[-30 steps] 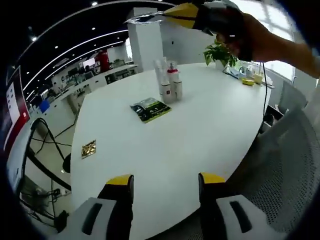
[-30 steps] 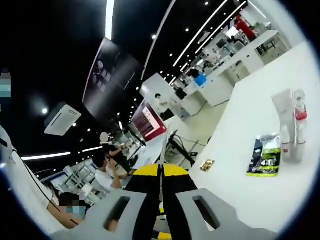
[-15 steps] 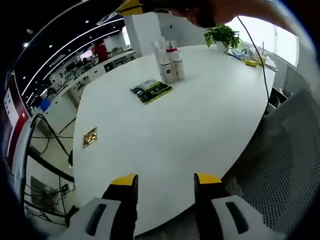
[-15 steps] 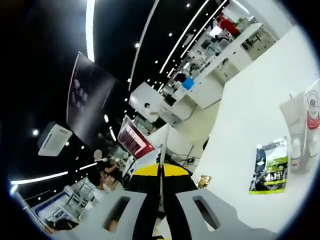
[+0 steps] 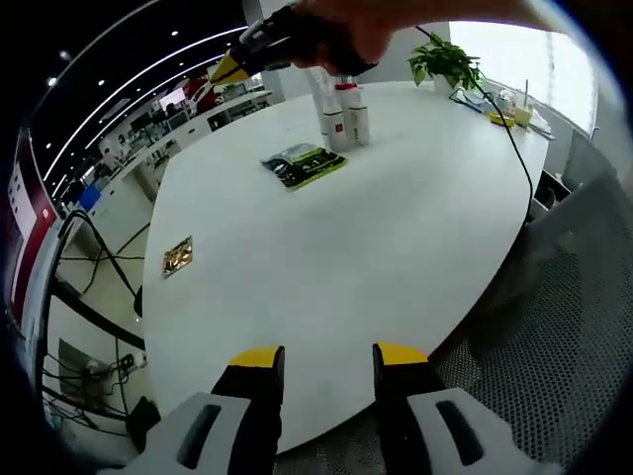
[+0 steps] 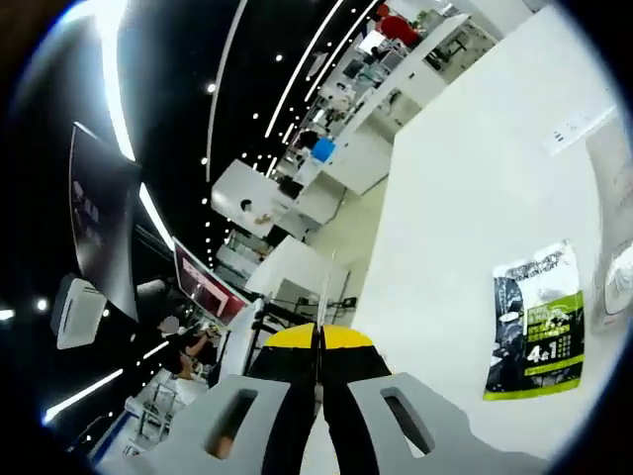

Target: Arrange the skincare products in the storage area until every visible bottle or jar stands upright without overlapping.

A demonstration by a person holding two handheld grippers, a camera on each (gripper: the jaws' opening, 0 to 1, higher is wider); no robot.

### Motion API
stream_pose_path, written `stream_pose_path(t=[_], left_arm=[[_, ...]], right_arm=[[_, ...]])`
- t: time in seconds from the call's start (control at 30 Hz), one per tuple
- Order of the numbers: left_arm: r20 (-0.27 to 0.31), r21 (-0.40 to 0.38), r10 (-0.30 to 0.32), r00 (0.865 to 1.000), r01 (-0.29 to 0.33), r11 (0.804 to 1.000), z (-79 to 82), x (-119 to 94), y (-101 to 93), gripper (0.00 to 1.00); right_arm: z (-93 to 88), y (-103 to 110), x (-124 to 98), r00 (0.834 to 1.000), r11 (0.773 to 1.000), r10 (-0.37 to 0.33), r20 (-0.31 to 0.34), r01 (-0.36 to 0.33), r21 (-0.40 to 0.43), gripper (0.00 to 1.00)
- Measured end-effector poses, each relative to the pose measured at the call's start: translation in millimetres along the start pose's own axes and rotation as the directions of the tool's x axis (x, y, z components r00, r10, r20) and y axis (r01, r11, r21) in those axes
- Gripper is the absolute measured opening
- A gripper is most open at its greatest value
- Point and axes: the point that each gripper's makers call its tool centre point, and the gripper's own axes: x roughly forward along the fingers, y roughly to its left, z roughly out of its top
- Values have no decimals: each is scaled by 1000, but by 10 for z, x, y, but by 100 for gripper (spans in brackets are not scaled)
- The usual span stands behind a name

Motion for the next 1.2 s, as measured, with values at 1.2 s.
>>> stream_pose_path(t=[1.2], left_arm=[[-16, 6, -13, 1000, 13, 1000, -73, 33, -9, 30]], right_arm=[[-472, -1489, 462, 924, 926, -345, -167, 364, 100, 0]])
